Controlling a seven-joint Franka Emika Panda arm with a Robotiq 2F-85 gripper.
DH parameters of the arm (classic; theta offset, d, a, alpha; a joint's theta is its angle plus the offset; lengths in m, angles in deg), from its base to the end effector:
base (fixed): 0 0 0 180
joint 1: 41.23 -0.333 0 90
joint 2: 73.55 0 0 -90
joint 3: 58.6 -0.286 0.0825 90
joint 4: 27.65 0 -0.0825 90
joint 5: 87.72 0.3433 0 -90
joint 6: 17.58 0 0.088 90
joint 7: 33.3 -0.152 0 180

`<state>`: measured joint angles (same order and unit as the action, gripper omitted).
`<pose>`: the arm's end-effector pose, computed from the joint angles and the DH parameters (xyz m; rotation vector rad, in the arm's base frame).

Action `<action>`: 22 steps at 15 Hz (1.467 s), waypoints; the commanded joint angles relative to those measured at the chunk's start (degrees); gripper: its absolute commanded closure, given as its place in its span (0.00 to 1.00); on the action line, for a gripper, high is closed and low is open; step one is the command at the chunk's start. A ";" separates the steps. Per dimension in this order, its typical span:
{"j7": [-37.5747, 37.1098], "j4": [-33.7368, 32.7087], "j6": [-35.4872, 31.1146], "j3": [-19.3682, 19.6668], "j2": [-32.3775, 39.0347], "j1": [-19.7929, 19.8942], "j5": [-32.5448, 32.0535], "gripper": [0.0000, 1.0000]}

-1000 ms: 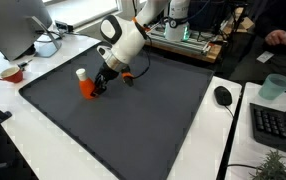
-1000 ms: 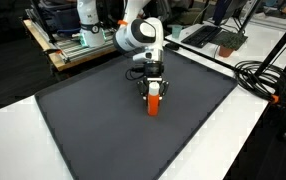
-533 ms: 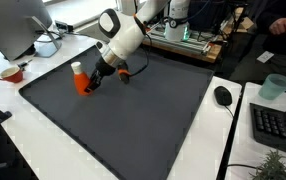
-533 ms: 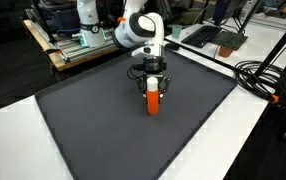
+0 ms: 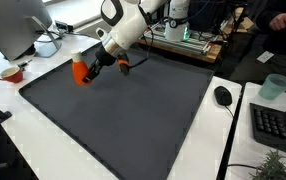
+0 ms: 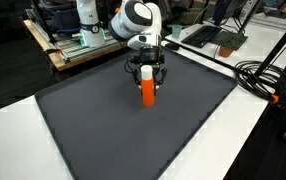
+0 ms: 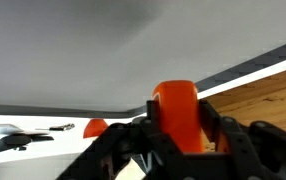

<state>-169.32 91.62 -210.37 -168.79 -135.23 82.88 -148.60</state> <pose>0.5733 -0.0317 0.1601 2.3674 -1.1343 1.2302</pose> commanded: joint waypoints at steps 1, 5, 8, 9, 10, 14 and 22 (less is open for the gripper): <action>-0.65 3.14 -1.33 1.98 1.48 -2.00 0.06 0.79; -0.20 3.99 -2.89 2.73 1.94 -2.30 -0.15 0.79; -0.08 4.43 -4.53 3.31 2.32 -2.45 -0.16 0.79; -0.07 4.54 -4.91 3.42 2.32 -2.50 -0.15 0.79; -0.01 4.64 -5.06 3.46 2.36 -2.56 -0.20 0.79; 0.21 3.47 -3.72 2.36 1.78 -1.59 -0.19 0.54; 0.49 3.95 2.23 1.37 2.44 -2.42 -0.65 0.79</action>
<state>-169.08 95.14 -210.08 -166.92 -133.51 81.02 -148.79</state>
